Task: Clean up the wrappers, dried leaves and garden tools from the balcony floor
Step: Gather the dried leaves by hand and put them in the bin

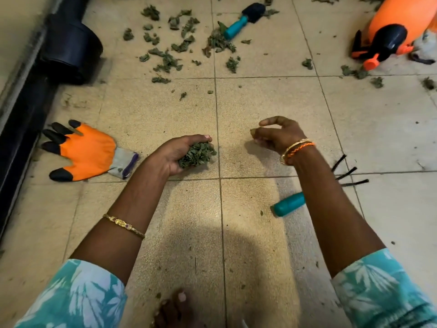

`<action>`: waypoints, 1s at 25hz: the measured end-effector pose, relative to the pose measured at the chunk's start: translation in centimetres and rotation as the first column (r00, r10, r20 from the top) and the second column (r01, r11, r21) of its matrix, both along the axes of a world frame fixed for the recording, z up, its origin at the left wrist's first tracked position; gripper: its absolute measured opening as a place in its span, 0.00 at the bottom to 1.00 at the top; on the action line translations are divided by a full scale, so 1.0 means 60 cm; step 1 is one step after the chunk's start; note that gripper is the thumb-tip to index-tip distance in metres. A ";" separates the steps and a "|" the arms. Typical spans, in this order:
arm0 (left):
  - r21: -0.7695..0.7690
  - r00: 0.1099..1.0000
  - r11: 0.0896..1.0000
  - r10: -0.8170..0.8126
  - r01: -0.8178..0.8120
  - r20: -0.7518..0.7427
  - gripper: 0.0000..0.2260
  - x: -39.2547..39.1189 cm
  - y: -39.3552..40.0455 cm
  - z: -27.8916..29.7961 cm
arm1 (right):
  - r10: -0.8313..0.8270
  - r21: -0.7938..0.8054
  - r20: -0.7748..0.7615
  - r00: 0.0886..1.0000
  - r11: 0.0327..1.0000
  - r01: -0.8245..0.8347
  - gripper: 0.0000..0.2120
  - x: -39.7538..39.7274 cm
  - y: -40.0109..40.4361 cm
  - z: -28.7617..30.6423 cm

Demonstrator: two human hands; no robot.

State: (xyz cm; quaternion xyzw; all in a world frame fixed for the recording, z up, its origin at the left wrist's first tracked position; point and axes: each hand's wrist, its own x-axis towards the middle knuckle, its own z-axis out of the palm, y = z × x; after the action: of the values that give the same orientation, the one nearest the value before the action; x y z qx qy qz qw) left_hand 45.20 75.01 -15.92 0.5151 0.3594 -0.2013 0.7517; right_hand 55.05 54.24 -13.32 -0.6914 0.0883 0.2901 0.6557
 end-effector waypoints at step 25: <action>0.111 0.884 0.877 0.463 -0.468 0.068 0.06 0.018 0.232 -0.015 | 0.712 -0.767 0.569 0.412 0.640 -0.047 0.18 0.021 0.385 -0.134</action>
State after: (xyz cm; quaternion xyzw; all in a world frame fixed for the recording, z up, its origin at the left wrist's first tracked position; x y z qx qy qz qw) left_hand 46.25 88.93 -16.81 0.4634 0.4695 0.0182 0.7513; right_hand 56.29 77.35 -21.38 -0.9175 -0.3198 0.0207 0.2354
